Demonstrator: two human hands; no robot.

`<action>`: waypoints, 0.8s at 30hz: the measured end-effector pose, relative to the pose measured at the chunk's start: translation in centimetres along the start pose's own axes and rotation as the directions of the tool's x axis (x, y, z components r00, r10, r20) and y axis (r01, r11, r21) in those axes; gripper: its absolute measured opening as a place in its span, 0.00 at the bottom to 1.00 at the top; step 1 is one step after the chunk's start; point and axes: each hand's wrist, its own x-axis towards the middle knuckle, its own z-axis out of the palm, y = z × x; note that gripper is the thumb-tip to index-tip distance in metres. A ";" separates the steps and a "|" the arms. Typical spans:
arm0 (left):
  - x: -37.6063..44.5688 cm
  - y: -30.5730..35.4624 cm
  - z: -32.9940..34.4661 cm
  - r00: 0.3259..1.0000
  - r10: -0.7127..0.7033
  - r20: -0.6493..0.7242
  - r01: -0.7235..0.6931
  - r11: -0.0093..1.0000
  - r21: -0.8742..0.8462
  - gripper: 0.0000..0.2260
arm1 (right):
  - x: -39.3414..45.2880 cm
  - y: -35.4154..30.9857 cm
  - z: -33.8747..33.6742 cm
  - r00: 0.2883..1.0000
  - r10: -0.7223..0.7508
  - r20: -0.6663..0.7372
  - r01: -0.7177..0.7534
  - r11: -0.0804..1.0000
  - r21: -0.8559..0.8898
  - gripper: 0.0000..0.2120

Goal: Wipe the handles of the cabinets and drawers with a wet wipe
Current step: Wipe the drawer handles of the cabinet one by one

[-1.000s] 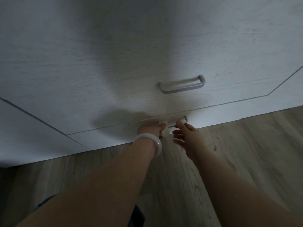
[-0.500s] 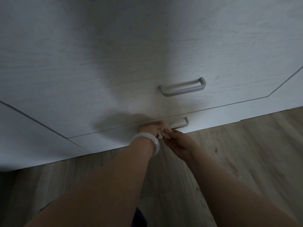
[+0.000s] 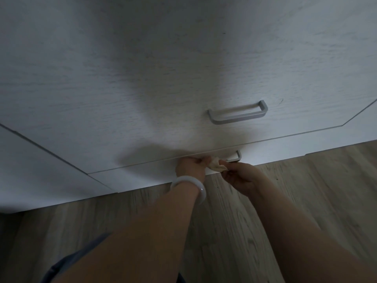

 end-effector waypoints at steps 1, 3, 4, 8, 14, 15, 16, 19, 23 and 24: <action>-0.1 -0.1 0.0 0.999 0.031 0.023 -0.031 1.000 -0.001 0.17 | 0.1 0.1 -0.1 1.000 0.021 0.019 -0.022 0.999 0.035 0.04; -0.1 -0.1 -0.3 0.995 0.047 0.085 -0.043 0.998 -0.047 0.15 | 0.2 0.9 -0.2 0.988 0.036 0.149 -0.059 0.987 0.150 0.10; -0.1 -0.1 -0.5 0.992 0.044 0.115 -0.037 0.998 -0.056 0.14 | 0.2 1.4 -0.4 0.973 0.035 0.230 -0.078 0.980 0.181 0.19; 0.2 0.1 -0.8 0.988 0.034 0.152 -0.033 0.999 -0.015 0.15 | -0.4 2.6 0.5 0.943 -0.039 0.331 0.018 0.998 0.066 0.14; -0.1 0.2 -0.9 0.983 0.094 0.157 -0.100 0.994 0.032 0.15 | -0.9 1.4 0.9 0.990 -0.084 0.118 0.082 0.996 0.020 0.06; -0.3 0.2 -1.0 0.982 0.109 0.153 -0.117 0.992 0.041 0.15 | -1.0 0.8 0.5 0.995 -0.074 0.070 0.069 0.995 0.068 0.07; -0.5 0.3 -1.0 0.982 0.119 0.150 -0.128 0.990 0.053 0.16 | -1.1 0.1 0.1 0.997 -0.068 0.031 0.064 0.992 0.112 0.07; -0.5 0.4 -0.9 0.979 0.128 0.158 -0.141 0.987 0.078 0.17 | -1.2 -1.2 -0.7 0.997 -0.059 -0.049 0.065 0.987 0.146 0.05; -0.7 0.6 -0.4 0.985 0.119 0.127 -0.128 0.989 0.069 0.16 | -1.1 -0.7 -0.3 0.995 -0.028 -0.099 0.041 0.991 0.127 0.02; -0.8 0.6 -0.3 0.985 0.127 0.114 -0.137 0.987 0.082 0.16 | -1.2 -0.7 -0.2 0.994 -0.027 -0.104 0.039 0.993 0.111 0.02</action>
